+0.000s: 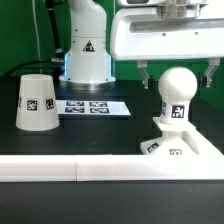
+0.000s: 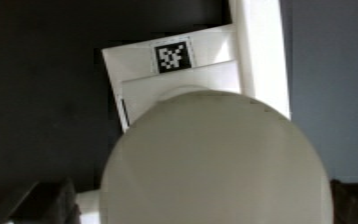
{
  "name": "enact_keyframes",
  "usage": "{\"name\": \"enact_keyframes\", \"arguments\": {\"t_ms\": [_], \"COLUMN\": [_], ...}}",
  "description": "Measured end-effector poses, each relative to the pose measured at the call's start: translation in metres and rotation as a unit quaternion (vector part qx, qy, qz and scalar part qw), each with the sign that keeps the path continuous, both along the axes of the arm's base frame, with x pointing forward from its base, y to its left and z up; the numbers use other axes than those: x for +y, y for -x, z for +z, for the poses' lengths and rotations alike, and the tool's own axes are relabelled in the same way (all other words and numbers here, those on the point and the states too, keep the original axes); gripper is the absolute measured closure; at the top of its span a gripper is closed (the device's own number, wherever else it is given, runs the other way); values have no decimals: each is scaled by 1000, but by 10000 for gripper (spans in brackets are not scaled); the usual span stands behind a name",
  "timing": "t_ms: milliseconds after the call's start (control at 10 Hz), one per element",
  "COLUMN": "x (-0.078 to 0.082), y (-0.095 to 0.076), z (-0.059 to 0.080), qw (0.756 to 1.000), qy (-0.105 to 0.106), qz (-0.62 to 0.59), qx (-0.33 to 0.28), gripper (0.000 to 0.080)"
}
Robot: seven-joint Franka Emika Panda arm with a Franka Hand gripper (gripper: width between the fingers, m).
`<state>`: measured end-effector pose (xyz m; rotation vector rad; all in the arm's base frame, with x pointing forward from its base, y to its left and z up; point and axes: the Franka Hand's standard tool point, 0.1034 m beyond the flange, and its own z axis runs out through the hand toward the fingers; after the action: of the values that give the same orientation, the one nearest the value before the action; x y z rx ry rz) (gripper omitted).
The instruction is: Assemble lamp
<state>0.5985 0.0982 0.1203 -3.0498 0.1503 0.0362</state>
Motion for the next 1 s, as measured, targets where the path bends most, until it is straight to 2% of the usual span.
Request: {"name": "enact_keyframes", "arguments": {"t_ms": [200,800,1000], "x": [-2,-15,-14], "y": [5,49,48], "z": [4,11,9], "qw": [998,998,998], "qy": [-2,-2,-2], "qz": [63,56,57], "qx": [-10,-5,-4], "gripper": [100,100,100]}}
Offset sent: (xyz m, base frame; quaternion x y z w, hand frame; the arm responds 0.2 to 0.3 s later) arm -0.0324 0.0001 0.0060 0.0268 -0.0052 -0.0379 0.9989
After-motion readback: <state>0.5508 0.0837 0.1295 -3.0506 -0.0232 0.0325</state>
